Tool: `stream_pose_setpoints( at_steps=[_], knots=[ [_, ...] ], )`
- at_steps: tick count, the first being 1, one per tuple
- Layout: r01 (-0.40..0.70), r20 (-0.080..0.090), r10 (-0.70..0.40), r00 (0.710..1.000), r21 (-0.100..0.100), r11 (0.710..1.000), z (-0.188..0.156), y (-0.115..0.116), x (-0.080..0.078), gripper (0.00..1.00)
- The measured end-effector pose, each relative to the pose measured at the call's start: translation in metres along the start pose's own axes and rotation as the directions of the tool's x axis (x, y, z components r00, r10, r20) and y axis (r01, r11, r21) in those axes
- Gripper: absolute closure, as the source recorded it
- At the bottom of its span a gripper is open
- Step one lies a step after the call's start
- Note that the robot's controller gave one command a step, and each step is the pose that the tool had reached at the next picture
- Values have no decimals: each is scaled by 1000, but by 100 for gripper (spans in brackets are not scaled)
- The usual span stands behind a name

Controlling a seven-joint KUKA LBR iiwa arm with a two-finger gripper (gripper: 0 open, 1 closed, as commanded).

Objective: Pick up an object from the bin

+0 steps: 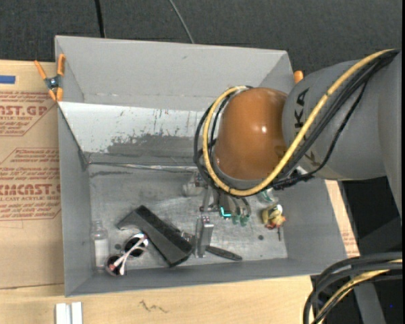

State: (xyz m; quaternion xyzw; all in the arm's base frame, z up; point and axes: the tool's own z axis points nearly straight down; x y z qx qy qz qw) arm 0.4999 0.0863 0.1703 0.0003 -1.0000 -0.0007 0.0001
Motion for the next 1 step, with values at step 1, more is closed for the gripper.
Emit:
stream_pose_setpoints(
  at_steps=[1],
  knots=[
    [108, 17, -108, 994, -2, 994, 96, -1, 7, 100]
  ],
)
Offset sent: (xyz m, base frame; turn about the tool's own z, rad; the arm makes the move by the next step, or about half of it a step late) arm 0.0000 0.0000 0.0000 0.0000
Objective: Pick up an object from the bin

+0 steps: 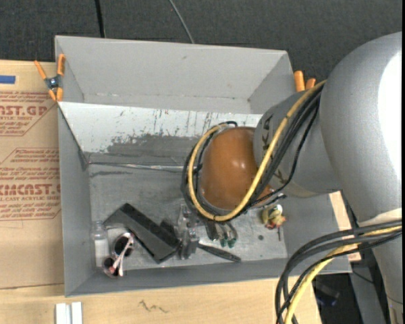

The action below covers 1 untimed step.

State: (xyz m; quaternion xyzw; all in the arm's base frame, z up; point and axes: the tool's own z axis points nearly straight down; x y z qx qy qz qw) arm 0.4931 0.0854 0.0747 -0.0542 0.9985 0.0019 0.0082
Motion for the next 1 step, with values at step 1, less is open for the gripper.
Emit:
stream_pose_setpoints(
  at_steps=[1],
  knots=[
    [0, -5, 0, 1000, 1, 1000, 2, -1, 2, 0]
  ],
)
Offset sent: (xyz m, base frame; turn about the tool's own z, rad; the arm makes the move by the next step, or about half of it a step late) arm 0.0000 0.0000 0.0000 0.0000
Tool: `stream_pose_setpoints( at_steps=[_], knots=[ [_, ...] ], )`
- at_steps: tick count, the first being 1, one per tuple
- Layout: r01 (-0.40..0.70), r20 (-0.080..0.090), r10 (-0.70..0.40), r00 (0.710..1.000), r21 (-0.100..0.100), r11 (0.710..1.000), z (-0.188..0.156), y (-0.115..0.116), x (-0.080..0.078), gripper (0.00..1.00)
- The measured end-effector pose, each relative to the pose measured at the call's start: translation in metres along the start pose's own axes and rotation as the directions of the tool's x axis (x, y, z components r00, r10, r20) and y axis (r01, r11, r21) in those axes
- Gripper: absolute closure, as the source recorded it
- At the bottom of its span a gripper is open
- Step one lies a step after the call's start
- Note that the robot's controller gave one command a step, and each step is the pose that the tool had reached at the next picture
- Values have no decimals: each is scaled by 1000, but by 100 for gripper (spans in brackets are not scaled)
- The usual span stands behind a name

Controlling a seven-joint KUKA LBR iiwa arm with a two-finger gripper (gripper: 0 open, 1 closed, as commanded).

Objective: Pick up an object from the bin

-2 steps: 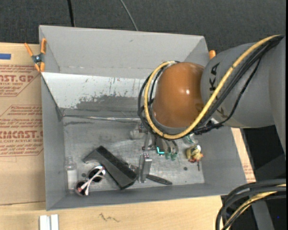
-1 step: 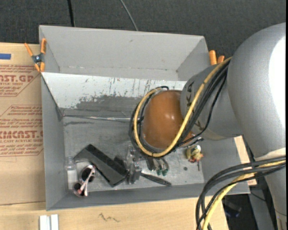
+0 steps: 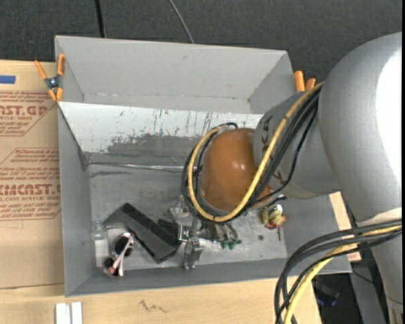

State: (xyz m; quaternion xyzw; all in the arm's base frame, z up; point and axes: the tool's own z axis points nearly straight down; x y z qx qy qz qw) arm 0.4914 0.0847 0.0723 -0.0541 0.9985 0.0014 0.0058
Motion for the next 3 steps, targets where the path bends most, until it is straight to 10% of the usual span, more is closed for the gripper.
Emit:
stream_pose_setpoints(
  at_steps=[1, 3],
  knots=[
    [-1, -3, 1, 1000, 0, 1000, 1, 0, 1, 100],
    [1, -8, -1, 1000, 4, 1000, -2, 31, 1, 100]
  ],
)
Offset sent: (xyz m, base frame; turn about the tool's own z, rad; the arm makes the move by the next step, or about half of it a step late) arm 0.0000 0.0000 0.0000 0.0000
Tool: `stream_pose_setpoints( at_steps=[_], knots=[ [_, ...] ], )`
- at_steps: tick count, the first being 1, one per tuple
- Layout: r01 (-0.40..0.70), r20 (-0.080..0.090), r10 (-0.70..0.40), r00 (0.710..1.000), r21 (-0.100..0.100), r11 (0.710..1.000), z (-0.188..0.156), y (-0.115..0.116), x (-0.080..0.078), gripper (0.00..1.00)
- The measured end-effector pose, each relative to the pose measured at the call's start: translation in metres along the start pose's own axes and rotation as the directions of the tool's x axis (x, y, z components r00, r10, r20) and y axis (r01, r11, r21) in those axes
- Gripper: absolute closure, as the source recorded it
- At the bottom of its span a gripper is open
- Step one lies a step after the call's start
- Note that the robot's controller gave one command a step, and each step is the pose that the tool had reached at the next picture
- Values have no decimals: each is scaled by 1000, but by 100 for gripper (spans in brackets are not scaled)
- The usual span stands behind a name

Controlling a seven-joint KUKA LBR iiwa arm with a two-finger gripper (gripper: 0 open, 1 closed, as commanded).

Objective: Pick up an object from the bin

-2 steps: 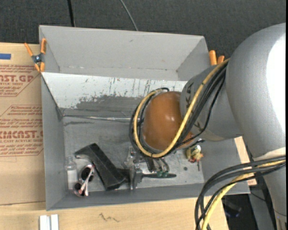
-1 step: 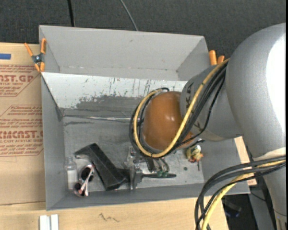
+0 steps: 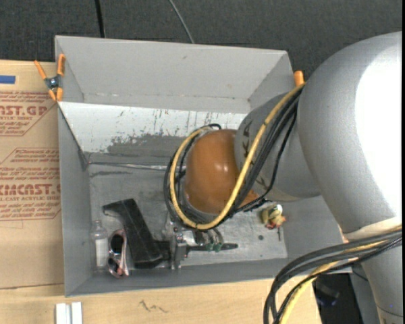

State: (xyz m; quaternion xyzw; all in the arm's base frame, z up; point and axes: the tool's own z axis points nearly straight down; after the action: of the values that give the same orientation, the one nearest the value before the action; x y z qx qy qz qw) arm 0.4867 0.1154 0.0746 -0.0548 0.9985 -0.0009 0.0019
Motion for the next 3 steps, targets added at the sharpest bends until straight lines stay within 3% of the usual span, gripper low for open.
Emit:
stream_pose_setpoints(
  at_steps=[1, 2, 3],
  knots=[
    [1, -12, -1, 1000, -3, 1000, -41, -6, 4, 100],
    [-69, 3, 69, 998, -2, 998, -71, -8, -6, 100],
    [-75, -14, 75, 997, -1, 997, -101, 4, 1, 100]
  ],
)
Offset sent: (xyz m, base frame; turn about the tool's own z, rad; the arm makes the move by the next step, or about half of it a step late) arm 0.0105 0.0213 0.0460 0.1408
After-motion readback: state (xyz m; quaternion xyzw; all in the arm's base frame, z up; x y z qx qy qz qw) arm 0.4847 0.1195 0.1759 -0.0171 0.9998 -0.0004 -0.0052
